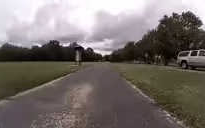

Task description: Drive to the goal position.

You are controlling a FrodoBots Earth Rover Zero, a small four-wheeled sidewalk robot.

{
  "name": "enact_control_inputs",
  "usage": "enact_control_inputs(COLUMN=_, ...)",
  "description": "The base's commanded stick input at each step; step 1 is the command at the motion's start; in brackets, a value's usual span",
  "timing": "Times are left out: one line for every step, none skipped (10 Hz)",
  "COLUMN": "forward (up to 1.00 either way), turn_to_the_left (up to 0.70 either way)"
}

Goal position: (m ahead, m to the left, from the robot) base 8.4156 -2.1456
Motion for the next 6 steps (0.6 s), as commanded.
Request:
enact_control_inputs(forward=0.70, turn_to_the_left=0.00)
enact_control_inputs(forward=0.70, turn_to_the_left=0.00)
enact_control_inputs(forward=0.70, turn_to_the_left=0.00)
enact_control_inputs(forward=0.70, turn_to_the_left=0.00)
enact_control_inputs(forward=0.70, turn_to_the_left=0.00)
enact_control_inputs(forward=0.70, turn_to_the_left=0.00)
